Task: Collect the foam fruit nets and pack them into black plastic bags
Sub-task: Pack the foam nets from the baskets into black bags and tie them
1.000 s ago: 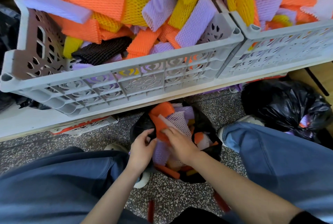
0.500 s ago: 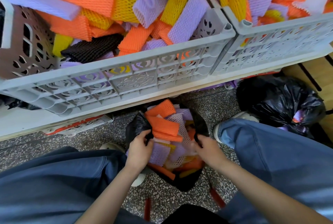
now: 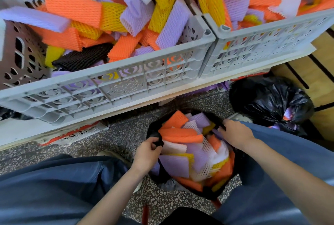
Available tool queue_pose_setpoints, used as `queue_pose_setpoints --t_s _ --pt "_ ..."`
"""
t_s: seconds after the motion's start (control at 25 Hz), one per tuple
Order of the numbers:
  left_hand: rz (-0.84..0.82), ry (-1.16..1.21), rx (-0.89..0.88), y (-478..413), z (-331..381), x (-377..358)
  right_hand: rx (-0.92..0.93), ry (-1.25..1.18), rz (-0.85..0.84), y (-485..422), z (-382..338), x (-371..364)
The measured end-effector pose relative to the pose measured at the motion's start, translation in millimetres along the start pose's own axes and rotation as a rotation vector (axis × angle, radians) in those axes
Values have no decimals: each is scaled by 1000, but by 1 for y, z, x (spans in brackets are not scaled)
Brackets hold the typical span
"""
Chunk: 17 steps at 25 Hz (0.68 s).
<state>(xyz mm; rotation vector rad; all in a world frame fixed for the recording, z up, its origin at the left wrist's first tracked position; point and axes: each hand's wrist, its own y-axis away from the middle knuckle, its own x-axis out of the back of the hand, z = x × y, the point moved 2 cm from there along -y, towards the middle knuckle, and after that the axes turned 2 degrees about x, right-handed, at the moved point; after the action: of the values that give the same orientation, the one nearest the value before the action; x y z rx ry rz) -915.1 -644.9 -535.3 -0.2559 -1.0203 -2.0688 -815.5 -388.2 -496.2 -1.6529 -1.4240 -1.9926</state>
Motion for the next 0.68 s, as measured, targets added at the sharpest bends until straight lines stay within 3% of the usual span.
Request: queue_pose_setpoints --t_s 0.16,0.28,0.36,0.44,0.56,0.68 --pt "-34 -157 -112 5 12 2 56 2 -39 7 6 6" --pt "-92 -303 -186 9 25 15 134 -99 -180 20 -3 16" --pt "-55 -382 -324 13 43 33 226 -83 -222 29 -15 25" --pt "98 -395 -524 18 68 61 348 -73 -47 31 -32 45" --pt "354 -364 -796 27 111 116 492 -303 338 29 -70 97" --pt "498 -324 -907 17 141 170 648 -396 546 21 -122 154"
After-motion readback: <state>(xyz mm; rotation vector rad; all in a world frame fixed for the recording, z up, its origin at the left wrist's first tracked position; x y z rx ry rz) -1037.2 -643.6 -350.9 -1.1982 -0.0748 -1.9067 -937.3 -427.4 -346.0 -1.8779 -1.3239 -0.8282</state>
